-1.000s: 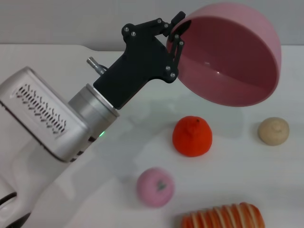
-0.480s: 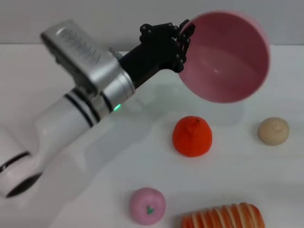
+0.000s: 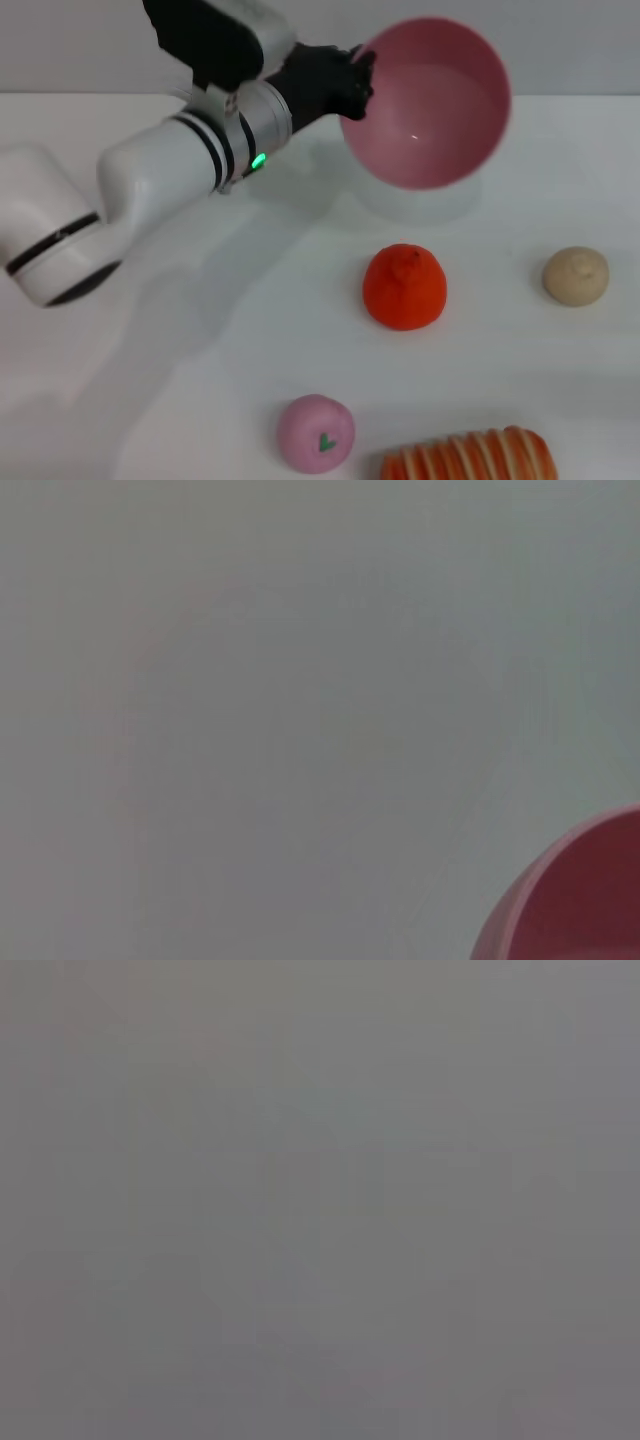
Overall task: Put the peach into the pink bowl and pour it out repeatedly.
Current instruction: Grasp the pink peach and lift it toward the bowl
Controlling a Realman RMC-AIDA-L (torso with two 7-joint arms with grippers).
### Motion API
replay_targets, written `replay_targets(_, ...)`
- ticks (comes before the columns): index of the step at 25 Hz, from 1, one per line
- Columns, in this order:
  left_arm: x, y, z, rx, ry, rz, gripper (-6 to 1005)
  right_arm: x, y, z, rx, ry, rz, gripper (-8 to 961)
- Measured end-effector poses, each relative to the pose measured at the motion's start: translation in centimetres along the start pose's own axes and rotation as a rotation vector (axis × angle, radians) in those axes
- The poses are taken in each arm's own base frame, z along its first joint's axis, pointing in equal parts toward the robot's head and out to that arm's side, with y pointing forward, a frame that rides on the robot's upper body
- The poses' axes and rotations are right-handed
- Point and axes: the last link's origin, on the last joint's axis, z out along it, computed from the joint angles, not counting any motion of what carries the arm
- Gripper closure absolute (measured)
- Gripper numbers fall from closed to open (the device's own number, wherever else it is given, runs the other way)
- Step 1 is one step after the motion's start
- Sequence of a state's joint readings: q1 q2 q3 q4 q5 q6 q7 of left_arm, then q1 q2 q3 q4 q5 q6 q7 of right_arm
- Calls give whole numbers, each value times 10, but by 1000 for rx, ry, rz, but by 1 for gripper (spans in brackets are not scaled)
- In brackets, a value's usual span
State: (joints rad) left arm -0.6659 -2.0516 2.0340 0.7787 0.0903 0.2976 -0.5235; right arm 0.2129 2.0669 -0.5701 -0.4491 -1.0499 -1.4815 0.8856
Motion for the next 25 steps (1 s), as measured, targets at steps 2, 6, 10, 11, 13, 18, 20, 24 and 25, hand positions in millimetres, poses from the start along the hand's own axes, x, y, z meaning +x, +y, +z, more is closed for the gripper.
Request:
replay_targets(2, 0, -3, 2, 18, -23, -10, 953, 3, 5, 3, -28, 15, 3, 536)
replay_targets(6, 2, -22, 9, 128, -132, -47, 952, 6, 15, 11, -102, 43, 0, 536)
replay_targets(10, 1, -33, 11, 210, -225, -64, 953, 3, 26, 18, -211, 70, 17, 535)
replay_targets(11, 0, -35, 12, 229, -249, -71, 952, 0, 30, 19, -254, 77, 23, 535)
replay_targets(13, 0, -42, 13, 274, -308, -107, 952, -7, 41, 22, -357, 84, 45, 535)
replay_targets(18, -3, -53, 10, 294, -420, -126, 952, -43, 76, 24, -718, 81, 98, 535)
replay_targets(20, -3, -55, 8, 265, -475, -126, 953, -57, 89, 26, -853, 103, 118, 535)
replay_targets(24, -1, -59, 2, 167, -566, -162, 953, -74, 131, 43, -1161, 375, 123, 535)
replay_targets(25, -1, -60, 1, 156, -572, -172, 953, -74, 131, 43, -1161, 375, 123, 535)
